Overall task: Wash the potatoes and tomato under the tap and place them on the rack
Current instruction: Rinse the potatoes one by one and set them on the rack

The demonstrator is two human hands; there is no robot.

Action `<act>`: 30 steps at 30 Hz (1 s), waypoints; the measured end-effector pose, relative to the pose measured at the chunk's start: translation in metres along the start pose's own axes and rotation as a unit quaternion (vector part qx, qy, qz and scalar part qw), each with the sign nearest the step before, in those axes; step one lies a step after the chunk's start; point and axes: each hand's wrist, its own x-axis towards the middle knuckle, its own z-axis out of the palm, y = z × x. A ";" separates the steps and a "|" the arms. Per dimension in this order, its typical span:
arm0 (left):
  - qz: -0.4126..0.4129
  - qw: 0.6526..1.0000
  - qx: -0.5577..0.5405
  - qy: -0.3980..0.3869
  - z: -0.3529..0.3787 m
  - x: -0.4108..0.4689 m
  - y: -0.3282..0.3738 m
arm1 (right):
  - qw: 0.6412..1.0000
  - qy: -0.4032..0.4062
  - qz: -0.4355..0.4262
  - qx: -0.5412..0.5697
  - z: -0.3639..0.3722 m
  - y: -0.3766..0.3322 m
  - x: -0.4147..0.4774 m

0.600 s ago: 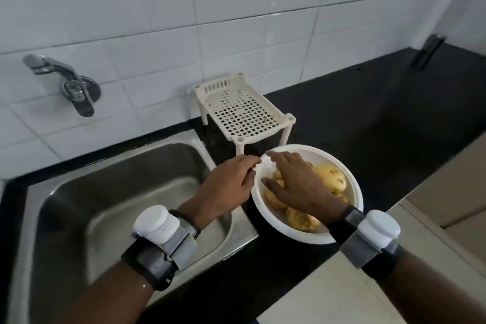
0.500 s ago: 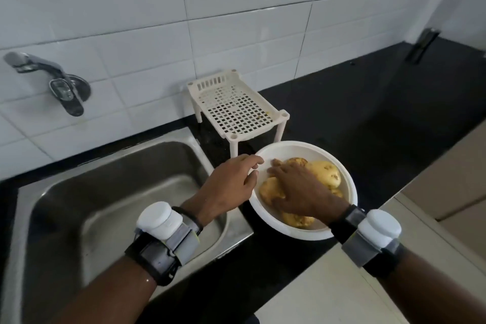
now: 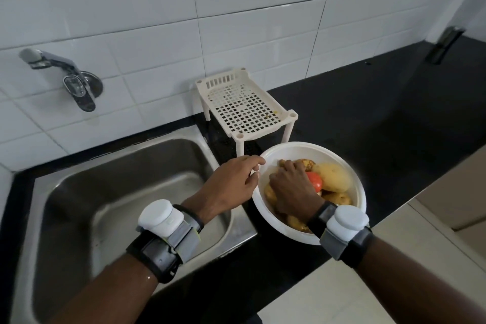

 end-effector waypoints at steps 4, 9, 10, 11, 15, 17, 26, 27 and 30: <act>-0.009 1.000 -0.008 0.015 -0.002 -0.002 -0.008 | 0.996 0.047 0.010 0.070 -0.007 0.003 0.001; -0.020 0.998 -0.001 0.058 -0.016 -0.005 -0.029 | 0.980 0.077 -0.001 0.184 -0.049 -0.007 0.005; -0.025 0.998 0.004 0.066 -0.021 -0.007 -0.035 | 0.974 0.080 -0.011 0.212 -0.058 -0.011 0.007; -0.032 0.997 0.009 0.075 -0.026 -0.010 -0.041 | 0.969 0.081 -0.022 0.233 -0.066 -0.016 0.010; -0.076 0.989 -0.002 0.126 -0.054 -0.027 -0.070 | 0.953 0.107 -0.076 0.272 -0.090 -0.043 0.031; -0.127 0.978 -0.002 0.168 -0.073 -0.044 -0.089 | 0.947 0.123 -0.116 0.272 -0.101 -0.065 0.050; -0.284 0.899 -0.057 0.329 -0.157 -0.072 -0.160 | 0.870 0.083 -0.159 0.459 -0.140 -0.154 0.129; -0.297 0.887 -0.063 0.347 -0.165 -0.071 -0.166 | 0.863 0.074 -0.161 0.473 -0.145 -0.164 0.137; -0.320 0.863 -0.069 0.385 -0.190 -0.060 -0.184 | 0.844 0.055 -0.166 0.507 -0.158 -0.191 0.158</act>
